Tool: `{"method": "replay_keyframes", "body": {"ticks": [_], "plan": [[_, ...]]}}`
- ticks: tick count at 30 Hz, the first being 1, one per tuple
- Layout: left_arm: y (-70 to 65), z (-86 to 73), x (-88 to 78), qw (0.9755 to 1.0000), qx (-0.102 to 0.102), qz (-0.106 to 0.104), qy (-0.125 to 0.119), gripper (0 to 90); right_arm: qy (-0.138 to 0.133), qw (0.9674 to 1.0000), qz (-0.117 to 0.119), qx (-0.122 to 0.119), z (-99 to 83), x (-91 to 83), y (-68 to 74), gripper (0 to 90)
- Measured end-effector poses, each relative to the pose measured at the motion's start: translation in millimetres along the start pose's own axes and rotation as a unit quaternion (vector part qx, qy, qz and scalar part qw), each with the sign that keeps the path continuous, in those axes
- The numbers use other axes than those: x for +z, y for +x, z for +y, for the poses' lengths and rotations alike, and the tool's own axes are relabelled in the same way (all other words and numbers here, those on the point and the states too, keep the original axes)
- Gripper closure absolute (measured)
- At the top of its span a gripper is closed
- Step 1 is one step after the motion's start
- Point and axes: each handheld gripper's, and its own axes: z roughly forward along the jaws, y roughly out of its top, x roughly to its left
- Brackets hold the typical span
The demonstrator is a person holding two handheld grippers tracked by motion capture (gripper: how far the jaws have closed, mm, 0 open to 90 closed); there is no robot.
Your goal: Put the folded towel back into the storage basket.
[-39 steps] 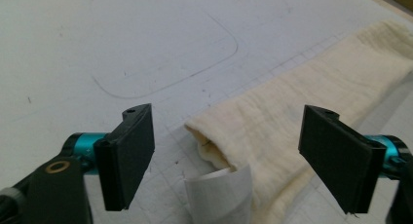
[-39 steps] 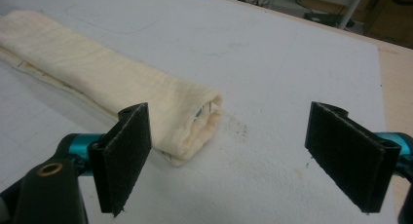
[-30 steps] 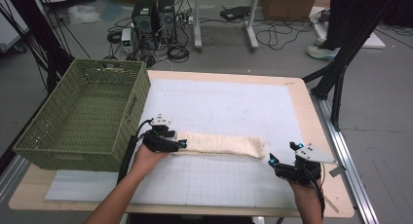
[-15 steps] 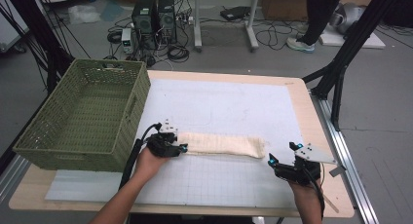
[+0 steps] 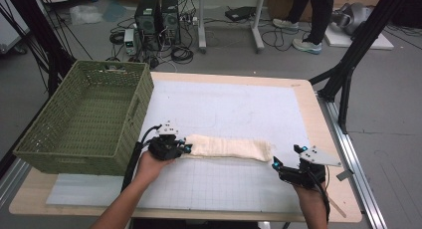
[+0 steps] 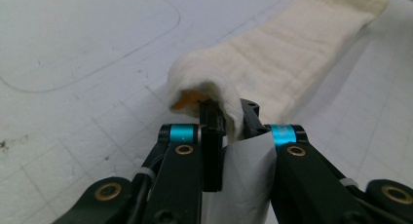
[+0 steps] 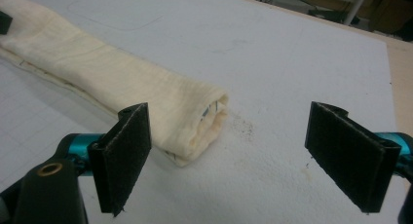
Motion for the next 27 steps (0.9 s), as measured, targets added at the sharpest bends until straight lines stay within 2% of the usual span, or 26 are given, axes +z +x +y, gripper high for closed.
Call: {"method": "replay_keyframes", "body": {"ticks": [1, 2, 5, 9, 13, 19, 23, 26, 27], "plan": [[-1.1, 1.4, -3.0, 0.9999, -0.003, -0.006, -0.014, 80.6, -0.001, 1.0000, 0.001, 0.001, 0.6, 1.6, 0.6, 15.9], [-1.1, 1.4, -3.0, 0.9999, -0.003, -0.006, -0.014, 80.6, 0.000, 1.0000, 0.003, 0.002, 1.1, 3.0, 1.4, 15.9], [-2.7, 3.2, -8.5, 0.9991, -0.007, -0.019, -0.037, 80.5, 0.004, 1.0000, 0.001, 0.001, 2.6, 8.8, 3.5, 15.9], [-3.8, 3.5, -11.3, 0.9988, -0.003, -0.023, -0.043, 80.4, 0.010, 0.9999, -0.001, 0.012, 4.5, 17.1, 5.1, 15.8], [-7.3, 3.7, -15.2, 0.9980, 0.004, -0.025, -0.059, 80.4, 0.036, 0.9991, 0.000, 0.022, 4.8, 31.7, 5.6, 15.9], [-7.6, 1.4, -19.0, 0.9973, 0.009, -0.019, -0.070, 80.4, 0.065, 0.9971, 0.020, 0.034, 5.2, 56.3, 9.2, 16.3], [-7.0, -0.2, -20.3, 0.9973, 0.011, -0.016, -0.071, 80.4, 0.093, 0.9948, 0.030, 0.026, 2.5, 65.1, 11.3, 24.8], [-6.3, -2.2, -21.1, 0.9973, 0.010, -0.015, -0.072, 80.4, 0.114, 0.9924, 0.036, 0.030, -0.1, 67.9, 11.7, 32.7], [-6.3, -2.2, -21.1, 0.9973, 0.010, -0.015, -0.072, 80.4, 0.114, 0.9924, 0.036, 0.030, -0.1, 67.9, 11.7, 32.7]]}}
